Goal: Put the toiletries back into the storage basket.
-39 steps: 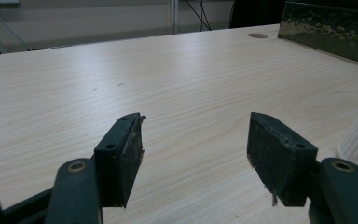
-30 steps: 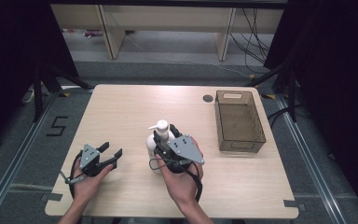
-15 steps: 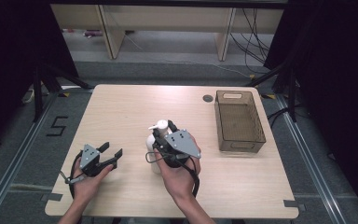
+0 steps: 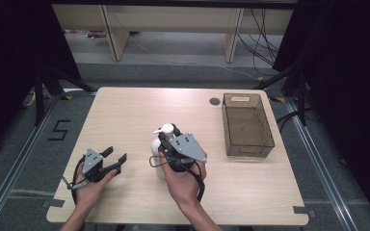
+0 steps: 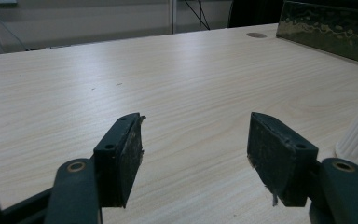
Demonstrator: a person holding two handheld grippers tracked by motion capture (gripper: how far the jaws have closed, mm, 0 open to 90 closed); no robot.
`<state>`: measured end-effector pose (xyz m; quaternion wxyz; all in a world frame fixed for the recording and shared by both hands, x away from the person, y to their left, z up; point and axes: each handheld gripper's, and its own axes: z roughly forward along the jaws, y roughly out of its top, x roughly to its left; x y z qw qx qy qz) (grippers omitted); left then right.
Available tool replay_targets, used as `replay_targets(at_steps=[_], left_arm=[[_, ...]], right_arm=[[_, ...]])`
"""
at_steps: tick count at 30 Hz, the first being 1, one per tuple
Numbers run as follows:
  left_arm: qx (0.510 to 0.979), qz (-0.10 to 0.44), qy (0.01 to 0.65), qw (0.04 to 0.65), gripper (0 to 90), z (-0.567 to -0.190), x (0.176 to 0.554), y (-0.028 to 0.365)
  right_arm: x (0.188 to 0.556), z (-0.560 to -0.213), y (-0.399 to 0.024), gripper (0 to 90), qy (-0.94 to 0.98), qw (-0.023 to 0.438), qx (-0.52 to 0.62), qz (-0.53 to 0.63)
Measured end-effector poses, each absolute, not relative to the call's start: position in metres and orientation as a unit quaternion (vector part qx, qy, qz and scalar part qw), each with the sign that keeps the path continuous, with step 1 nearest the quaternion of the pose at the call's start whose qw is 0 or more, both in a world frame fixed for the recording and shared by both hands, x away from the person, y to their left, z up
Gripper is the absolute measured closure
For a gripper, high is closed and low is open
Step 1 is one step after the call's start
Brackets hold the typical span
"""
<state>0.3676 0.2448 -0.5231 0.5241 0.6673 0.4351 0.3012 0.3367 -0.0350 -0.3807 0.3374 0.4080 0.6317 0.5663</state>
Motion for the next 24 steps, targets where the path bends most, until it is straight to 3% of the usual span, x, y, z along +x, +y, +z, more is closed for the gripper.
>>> replay_targets(at_steps=[24], left_arm=[[0.668,0.3,0.437,0.522,34.7,-0.523,0.367,0.245]], right_arm=[[0.334,-0.363,-0.059,60.2,0.625,0.331,0.411,0.575]])
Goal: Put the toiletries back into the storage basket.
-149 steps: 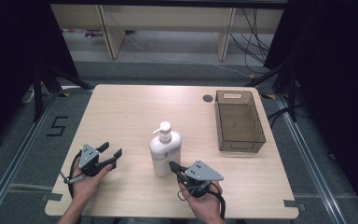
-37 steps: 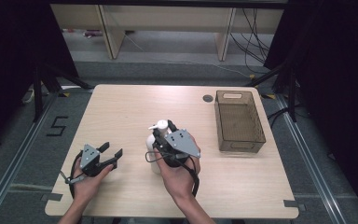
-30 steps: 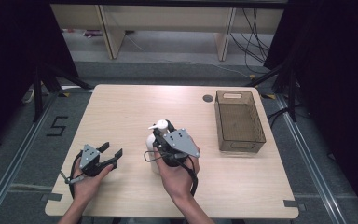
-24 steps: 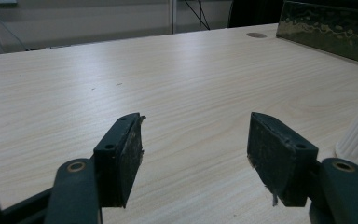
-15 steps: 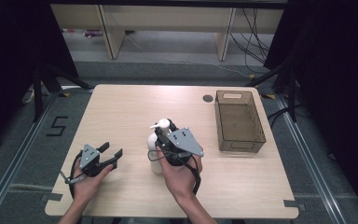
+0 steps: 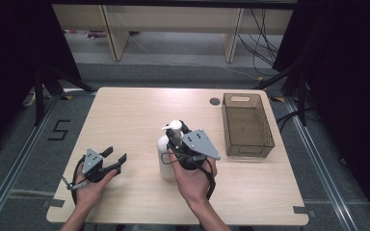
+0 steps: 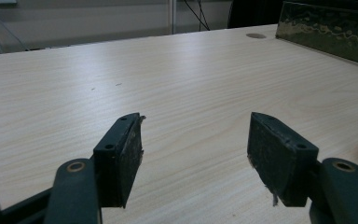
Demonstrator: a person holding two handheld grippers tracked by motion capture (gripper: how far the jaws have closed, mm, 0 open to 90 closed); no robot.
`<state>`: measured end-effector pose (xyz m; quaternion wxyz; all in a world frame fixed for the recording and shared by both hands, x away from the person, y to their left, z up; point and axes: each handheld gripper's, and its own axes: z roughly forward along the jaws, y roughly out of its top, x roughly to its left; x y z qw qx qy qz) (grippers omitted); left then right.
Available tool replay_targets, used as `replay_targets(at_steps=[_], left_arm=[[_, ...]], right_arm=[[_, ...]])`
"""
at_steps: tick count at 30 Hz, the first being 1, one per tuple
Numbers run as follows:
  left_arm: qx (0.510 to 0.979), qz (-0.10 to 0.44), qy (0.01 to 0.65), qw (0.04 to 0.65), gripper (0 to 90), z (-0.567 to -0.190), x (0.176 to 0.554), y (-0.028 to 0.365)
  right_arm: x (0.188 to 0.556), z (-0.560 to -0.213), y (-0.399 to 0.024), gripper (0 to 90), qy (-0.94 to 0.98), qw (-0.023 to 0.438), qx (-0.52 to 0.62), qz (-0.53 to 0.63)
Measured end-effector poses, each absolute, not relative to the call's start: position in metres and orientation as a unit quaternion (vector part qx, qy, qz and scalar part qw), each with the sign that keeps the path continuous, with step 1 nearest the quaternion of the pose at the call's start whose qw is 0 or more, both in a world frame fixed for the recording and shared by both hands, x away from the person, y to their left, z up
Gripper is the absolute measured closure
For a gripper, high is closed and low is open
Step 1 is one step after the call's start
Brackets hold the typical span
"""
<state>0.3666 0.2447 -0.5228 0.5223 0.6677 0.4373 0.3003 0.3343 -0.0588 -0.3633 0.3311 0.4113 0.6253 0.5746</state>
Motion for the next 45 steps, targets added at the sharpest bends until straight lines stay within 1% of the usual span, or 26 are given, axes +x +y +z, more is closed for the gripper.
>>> replay_targets(at_steps=[9,14,15,17,22,28,29,31,36,39,40,45], left_arm=[[0.668,0.3,0.437,0.522,34.7,-0.523,0.367,0.245],[0.667,0.301,0.438,0.522,34.7,-0.523,0.366,0.245],[0.668,0.301,0.438,0.521,34.7,-0.523,0.366,0.245],[0.666,0.301,0.435,0.526,34.7,-0.523,0.367,0.245],[0.667,0.301,0.438,0.521,34.7,-0.523,0.366,0.244],[0.668,0.301,0.438,0.521,34.7,-0.523,0.366,0.244],[0.668,0.301,0.438,0.521,34.7,-0.523,0.366,0.244],[0.668,0.302,0.438,0.52,34.7,-0.523,0.366,0.244],[0.667,0.302,0.439,0.521,34.7,-0.523,0.366,0.244],[0.668,0.301,0.438,0.521,34.7,-0.523,0.366,0.244],[0.667,0.301,0.438,0.521,34.7,-0.523,0.366,0.244],[0.666,0.3,0.439,0.523,34.7,-0.523,0.366,0.244]], right_arm=[[0.335,-0.356,-0.073,60.2,0.62,0.344,0.414,0.572],[0.334,-0.353,-0.081,60.2,0.616,0.338,0.424,0.571],[0.335,-0.353,-0.085,60.2,0.615,0.353,0.416,0.569],[0.335,-0.352,-0.087,60.2,0.611,0.344,0.426,0.571],[0.334,-0.347,-0.101,60.2,0.608,0.359,0.428,0.564],[0.334,-0.344,-0.115,60.2,0.598,0.364,0.44,0.563],[0.334,-0.344,-0.118,60.2,0.597,0.375,0.434,0.561],[0.334,-0.344,-0.119,60.2,0.596,0.371,0.44,0.56],[0.334,-0.343,-0.128,60.2,0.591,0.383,0.441,0.556],[0.334,-0.343,-0.131,60.2,0.589,0.376,0.449,0.557],[0.334,-0.343,-0.133,60.2,0.589,0.382,0.446,0.555],[0.334,-0.342,-0.14,60.2,0.586,0.388,0.449,0.552]])
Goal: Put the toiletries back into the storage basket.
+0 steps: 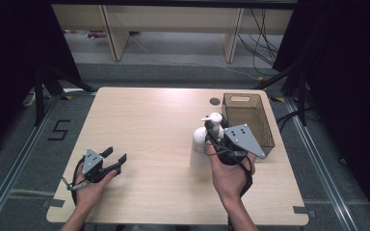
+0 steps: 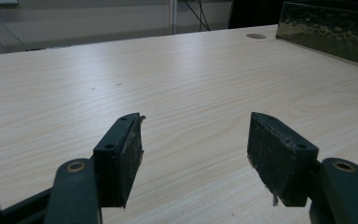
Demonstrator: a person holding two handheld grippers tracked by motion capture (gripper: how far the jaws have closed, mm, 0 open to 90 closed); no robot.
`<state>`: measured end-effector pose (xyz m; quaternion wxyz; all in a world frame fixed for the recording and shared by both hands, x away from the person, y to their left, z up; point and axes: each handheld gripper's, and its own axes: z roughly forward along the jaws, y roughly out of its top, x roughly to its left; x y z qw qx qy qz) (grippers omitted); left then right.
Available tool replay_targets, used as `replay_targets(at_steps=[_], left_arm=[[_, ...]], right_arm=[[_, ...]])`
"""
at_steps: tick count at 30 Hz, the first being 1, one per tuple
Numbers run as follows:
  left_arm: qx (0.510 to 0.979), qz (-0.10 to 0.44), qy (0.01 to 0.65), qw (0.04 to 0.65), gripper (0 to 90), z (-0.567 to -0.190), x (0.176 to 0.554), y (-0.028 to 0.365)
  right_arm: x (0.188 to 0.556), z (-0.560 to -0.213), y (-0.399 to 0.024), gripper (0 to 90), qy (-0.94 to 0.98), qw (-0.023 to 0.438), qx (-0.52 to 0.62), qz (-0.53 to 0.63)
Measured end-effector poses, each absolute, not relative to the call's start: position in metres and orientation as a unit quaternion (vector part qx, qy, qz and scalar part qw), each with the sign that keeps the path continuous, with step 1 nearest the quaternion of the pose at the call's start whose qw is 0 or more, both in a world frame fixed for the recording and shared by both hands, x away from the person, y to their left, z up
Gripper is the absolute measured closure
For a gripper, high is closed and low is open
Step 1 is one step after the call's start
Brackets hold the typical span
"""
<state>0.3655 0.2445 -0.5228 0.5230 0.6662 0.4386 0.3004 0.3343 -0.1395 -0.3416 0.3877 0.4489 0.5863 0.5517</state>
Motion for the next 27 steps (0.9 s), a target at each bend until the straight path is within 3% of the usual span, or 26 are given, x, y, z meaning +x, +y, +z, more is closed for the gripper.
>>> replay_targets(at_steps=[27], left_arm=[[0.667,0.302,0.439,0.521,34.6,-0.523,0.365,0.244]], right_arm=[[0.331,-0.338,-0.183,60.2,0.565,0.409,0.474,0.538]])
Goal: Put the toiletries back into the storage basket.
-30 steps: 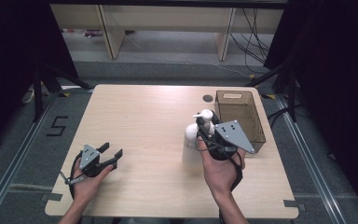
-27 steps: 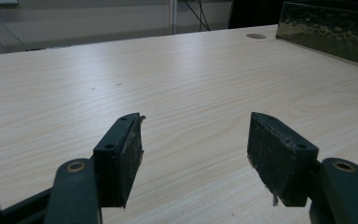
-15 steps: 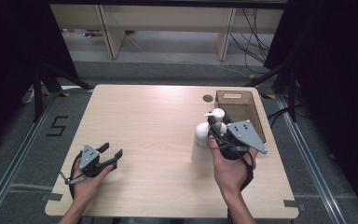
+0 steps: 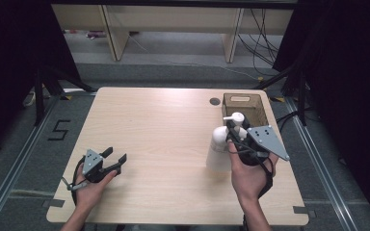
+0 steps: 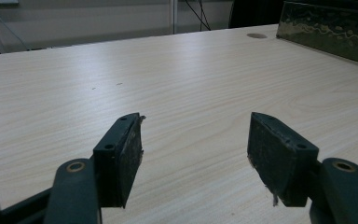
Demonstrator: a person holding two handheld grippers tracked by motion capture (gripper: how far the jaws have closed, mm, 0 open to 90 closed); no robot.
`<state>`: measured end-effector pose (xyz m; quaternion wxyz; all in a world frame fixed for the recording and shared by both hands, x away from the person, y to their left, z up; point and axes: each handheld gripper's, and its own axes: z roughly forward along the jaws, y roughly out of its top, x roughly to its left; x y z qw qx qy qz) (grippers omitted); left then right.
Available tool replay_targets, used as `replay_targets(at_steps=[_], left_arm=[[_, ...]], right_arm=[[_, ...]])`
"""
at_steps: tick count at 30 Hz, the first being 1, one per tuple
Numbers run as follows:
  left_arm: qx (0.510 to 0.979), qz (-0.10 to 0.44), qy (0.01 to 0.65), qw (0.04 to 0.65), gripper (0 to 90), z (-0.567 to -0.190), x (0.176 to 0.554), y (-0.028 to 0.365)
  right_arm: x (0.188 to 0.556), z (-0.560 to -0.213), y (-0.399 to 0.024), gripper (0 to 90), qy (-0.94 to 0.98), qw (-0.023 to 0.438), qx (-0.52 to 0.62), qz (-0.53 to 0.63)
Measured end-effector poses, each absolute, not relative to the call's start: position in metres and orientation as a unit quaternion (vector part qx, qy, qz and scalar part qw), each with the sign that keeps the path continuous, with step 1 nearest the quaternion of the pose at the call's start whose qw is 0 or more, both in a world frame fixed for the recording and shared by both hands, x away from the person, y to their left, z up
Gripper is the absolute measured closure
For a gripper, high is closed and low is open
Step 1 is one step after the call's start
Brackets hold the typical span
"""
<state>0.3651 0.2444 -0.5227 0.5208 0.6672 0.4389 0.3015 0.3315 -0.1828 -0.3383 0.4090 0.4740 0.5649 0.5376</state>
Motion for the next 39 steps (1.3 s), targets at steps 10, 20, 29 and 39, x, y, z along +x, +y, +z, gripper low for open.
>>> replay_targets(at_steps=[10,20,29,39], left_arm=[[0.667,0.3,0.439,0.522,34.5,-0.523,0.365,0.245],[0.667,0.301,0.44,0.521,34.5,-0.523,0.365,0.245],[0.666,0.301,0.44,0.522,34.4,-0.523,0.365,0.244],[0.666,0.301,0.44,0.522,34.4,-0.523,0.365,0.245]], right_arm=[[0.33,-0.336,-0.195,60.2,0.557,0.417,0.481,0.534],[0.329,-0.333,-0.207,60.2,0.546,0.428,0.489,0.529],[0.329,-0.333,-0.22,60.2,0.537,0.437,0.495,0.525],[0.329,-0.333,-0.234,60.2,0.528,0.438,0.51,0.519]])
